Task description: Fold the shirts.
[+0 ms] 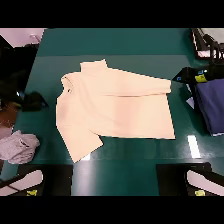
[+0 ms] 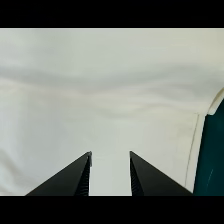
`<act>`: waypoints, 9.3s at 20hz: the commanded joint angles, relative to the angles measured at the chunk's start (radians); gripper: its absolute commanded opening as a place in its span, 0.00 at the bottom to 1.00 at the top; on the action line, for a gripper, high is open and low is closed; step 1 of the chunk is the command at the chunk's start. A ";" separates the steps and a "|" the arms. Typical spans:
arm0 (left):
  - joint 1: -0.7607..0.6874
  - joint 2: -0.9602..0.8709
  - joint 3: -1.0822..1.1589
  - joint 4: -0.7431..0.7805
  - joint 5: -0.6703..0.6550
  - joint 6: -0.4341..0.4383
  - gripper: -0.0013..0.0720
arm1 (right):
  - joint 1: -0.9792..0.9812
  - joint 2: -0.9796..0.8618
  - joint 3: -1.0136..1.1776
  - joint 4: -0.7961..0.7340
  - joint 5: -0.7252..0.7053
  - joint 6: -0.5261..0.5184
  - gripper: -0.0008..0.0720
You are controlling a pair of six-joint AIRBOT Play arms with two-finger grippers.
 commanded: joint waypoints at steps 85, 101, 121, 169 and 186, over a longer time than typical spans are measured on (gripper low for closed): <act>0.018 0.392 0.813 -0.304 0.173 -0.059 0.05 | -0.302 0.257 0.639 -0.120 0.357 0.039 0.03; -0.128 -0.297 0.381 -0.315 0.514 0.124 0.05 | -0.005 -0.450 0.333 -0.121 -0.146 0.142 0.03; -0.128 -0.301 0.325 0.031 0.146 0.212 0.05 | 0.084 -0.452 0.214 -0.261 -0.016 0.139 0.03; -0.116 0.309 -0.500 -0.067 0.121 -0.044 0.05 | -0.185 0.021 -0.265 -0.098 0.261 -0.035 0.54; -0.116 0.309 -0.403 -0.098 0.106 -0.018 0.05 | -0.290 0.080 -0.705 -0.061 0.072 -0.138 0.45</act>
